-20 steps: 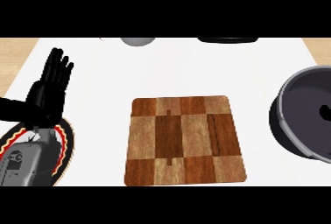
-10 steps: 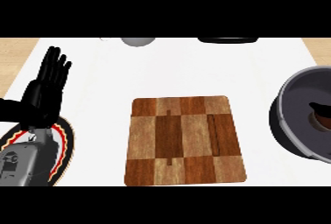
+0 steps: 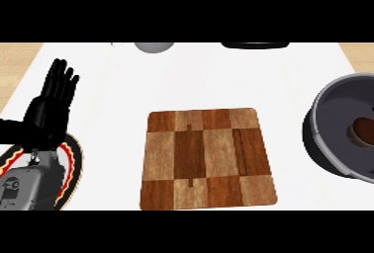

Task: Pick the cupcake from the cutting board and place it in the pot

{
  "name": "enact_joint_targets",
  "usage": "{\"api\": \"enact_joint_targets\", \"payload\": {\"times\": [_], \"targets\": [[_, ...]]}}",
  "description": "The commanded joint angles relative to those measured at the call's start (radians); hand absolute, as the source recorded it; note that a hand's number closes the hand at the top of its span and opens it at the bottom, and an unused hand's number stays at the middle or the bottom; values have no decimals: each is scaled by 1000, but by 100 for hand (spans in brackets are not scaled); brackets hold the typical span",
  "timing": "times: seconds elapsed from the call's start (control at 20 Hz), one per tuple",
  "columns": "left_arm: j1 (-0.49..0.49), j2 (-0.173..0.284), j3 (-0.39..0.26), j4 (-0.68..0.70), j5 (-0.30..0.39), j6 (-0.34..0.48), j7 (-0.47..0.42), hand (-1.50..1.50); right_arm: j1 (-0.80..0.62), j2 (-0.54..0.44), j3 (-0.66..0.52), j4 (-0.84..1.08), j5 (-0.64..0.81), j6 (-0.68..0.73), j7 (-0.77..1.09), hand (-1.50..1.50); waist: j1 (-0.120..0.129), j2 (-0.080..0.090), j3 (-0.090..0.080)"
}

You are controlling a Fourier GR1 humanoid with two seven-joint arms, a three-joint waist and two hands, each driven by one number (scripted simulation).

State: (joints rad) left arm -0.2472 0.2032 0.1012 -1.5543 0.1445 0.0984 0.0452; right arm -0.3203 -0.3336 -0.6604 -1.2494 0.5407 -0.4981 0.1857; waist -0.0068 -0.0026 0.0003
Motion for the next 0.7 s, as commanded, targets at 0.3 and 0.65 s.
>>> {"api": "enact_joint_targets", "payload": {"times": [0.3, 0.65], "targets": [[-33, -23, -14, 26, -29, 18, 8, 0, 226, 18, -190, -164, -334, 38, -223, -150, -8, 1, 0], [-34, 21, 32, -31, 4, -13, 58, 0, 381, -8, -302, -227, -496, 147, -311, -150, -4, 0, 0]]}}
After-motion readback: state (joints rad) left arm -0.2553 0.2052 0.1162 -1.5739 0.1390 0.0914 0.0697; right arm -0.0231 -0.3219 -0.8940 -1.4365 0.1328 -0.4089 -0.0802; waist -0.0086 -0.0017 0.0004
